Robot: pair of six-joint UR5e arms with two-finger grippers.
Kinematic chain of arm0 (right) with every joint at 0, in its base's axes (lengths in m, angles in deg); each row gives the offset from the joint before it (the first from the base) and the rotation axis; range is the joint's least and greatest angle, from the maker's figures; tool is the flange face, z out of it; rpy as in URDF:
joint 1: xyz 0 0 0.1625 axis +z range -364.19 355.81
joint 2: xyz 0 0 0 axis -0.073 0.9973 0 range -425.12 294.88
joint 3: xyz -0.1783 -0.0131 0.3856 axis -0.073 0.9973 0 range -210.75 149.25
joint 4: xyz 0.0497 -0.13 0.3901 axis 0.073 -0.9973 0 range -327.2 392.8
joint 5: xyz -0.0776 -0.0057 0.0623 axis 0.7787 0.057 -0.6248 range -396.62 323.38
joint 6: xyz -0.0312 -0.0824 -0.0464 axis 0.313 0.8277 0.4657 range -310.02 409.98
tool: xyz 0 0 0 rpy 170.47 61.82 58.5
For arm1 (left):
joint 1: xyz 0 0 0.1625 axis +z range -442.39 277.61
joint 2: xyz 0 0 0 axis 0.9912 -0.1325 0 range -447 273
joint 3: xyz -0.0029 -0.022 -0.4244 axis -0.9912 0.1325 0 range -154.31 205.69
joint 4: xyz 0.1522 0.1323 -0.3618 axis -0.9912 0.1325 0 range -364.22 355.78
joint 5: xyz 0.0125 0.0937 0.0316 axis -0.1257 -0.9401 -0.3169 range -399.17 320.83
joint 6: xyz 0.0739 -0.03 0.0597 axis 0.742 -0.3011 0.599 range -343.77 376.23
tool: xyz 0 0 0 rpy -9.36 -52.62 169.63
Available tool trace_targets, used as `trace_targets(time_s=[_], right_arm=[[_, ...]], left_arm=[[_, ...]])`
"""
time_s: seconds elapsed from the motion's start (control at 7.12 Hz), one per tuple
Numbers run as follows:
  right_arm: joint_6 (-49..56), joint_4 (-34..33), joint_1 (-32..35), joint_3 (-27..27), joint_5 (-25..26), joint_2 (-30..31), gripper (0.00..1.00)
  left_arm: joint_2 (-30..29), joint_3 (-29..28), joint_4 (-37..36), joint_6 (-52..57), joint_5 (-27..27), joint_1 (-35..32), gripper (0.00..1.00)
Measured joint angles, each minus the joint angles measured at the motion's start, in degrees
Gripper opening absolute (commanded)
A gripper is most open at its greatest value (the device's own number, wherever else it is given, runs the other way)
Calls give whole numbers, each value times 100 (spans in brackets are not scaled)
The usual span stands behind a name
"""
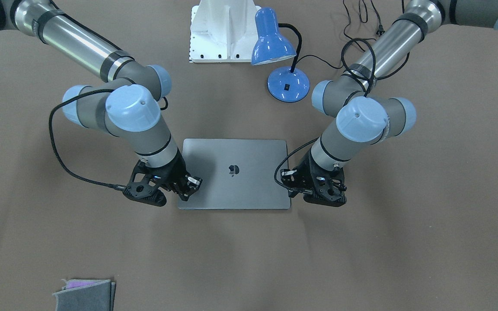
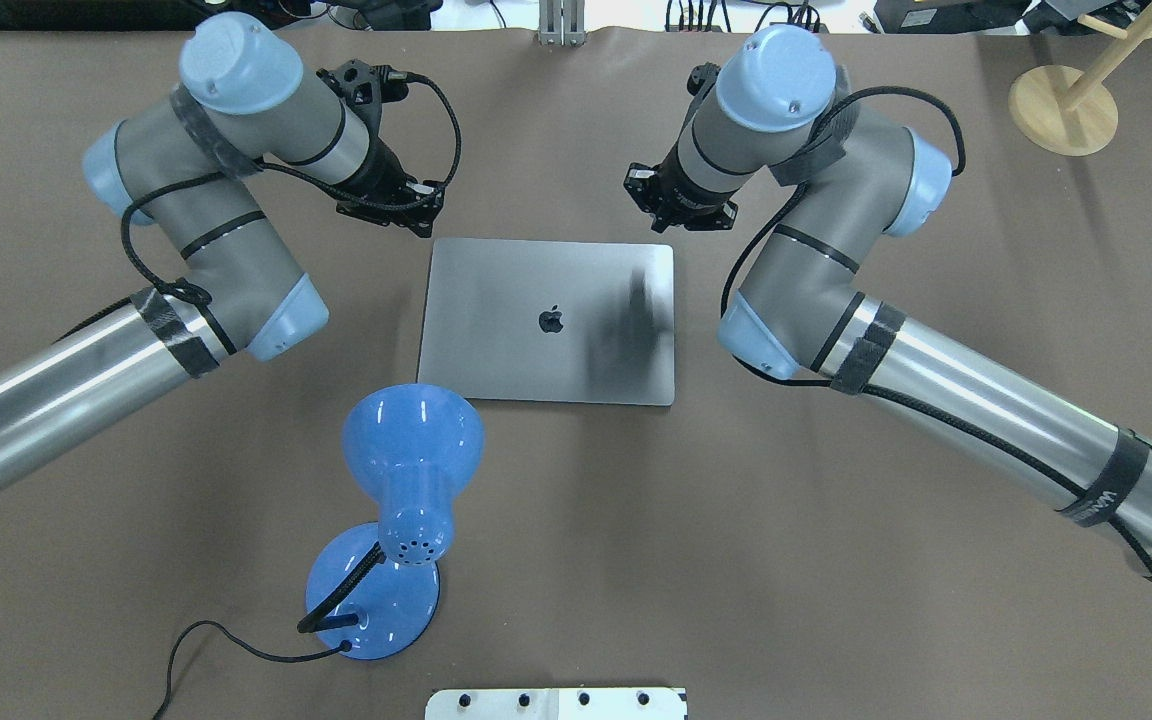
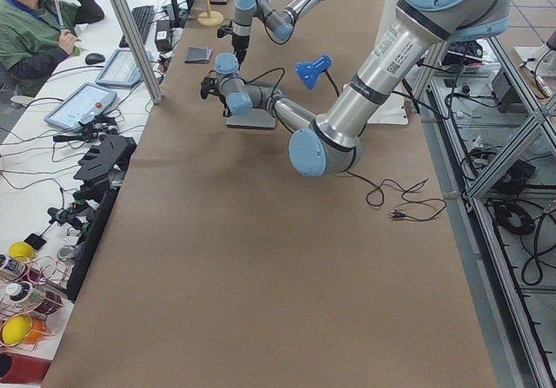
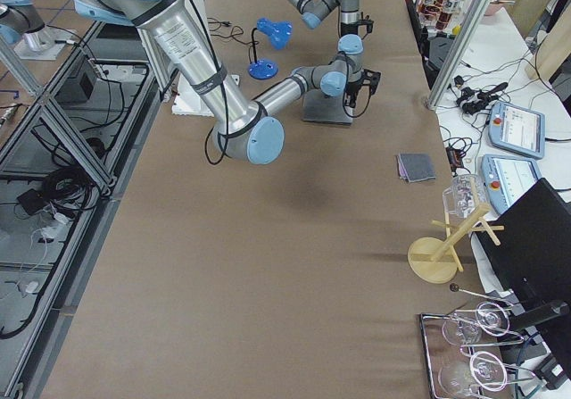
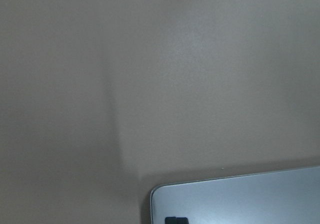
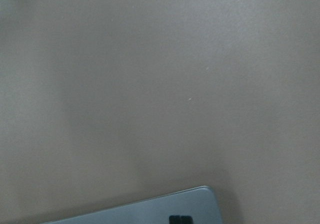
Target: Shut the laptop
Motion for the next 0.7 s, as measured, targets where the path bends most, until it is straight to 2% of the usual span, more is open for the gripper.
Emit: trace_targets(time_s=[0.14, 0.28, 0.42, 0.56, 0.7], right_arm=[[438, -125, 258, -447, -154, 412, 100], [1086, -536, 489, -1058, -229, 865, 100], [1907, -1224, 734, -1678, -266, 1243, 100], [2676, -1771, 991, -2133, -333, 1602, 100], [3361, -2019, 1301, -2500, -503, 2085, 100]], left_arm=[[166, 537, -683, 435, 196, -221, 98], [394, 1109, -1412, 974, 282, -446, 98], [664, 1681, -2201, 1748, 318, -743, 98], [939, 2142, -2897, 2603, 329, -1107, 98], [1238, 2459, -3431, 3531, 355, -1555, 98]])
